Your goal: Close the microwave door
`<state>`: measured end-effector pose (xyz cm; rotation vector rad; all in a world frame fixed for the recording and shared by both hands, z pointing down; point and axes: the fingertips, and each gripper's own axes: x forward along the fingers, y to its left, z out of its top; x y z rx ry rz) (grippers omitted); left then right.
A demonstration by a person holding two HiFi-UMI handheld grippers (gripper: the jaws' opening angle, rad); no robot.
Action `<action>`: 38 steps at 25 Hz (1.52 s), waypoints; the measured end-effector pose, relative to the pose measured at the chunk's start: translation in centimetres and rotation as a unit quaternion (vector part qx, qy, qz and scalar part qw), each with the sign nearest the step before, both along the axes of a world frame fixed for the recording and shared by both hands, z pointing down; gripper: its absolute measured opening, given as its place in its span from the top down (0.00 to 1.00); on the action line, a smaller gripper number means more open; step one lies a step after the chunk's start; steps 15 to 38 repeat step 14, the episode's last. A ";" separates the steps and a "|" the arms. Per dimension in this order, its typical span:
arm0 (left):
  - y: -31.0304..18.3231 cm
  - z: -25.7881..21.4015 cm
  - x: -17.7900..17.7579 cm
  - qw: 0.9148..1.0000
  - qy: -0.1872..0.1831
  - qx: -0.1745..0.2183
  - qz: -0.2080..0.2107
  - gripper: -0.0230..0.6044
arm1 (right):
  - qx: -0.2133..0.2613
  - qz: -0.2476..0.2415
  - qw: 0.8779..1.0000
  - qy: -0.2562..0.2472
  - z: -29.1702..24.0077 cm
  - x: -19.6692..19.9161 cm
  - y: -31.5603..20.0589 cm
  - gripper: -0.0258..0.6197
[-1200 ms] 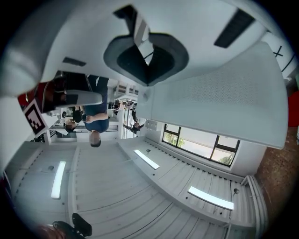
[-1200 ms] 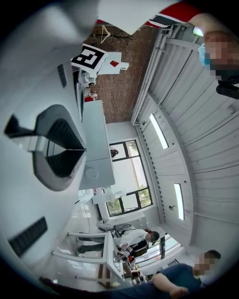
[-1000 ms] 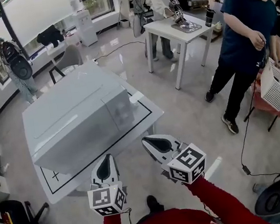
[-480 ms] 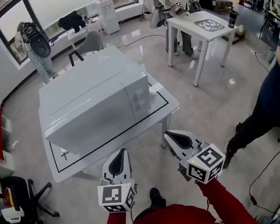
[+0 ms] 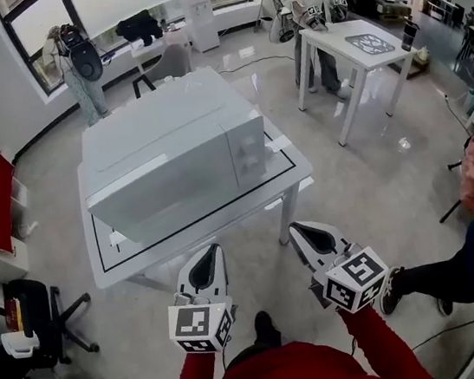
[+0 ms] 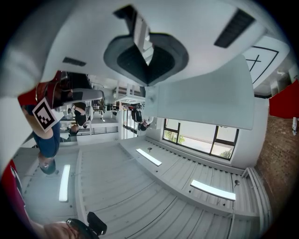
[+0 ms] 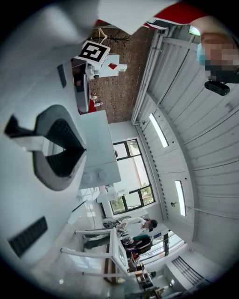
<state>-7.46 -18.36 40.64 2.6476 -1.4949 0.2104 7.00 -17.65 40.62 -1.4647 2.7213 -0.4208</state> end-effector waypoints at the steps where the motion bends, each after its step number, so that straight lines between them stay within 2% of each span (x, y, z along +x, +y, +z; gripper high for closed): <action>1: 0.3 0.1 0.0 1.000 0.000 0.000 0.000 0.95 | -0.001 0.002 1.000 0.000 0.1 0.1 0.3 0.94; 14: 4.6 -0.4 0.7 1.000 -0.004 0.009 0.006 0.95 | -0.011 0.017 1.000 -0.003 1.0 1.3 5.0 0.94; 38: 4.6 -0.4 0.7 1.000 -0.004 0.009 0.006 0.95 | -0.011 0.017 1.000 -0.003 1.0 1.3 5.0 0.94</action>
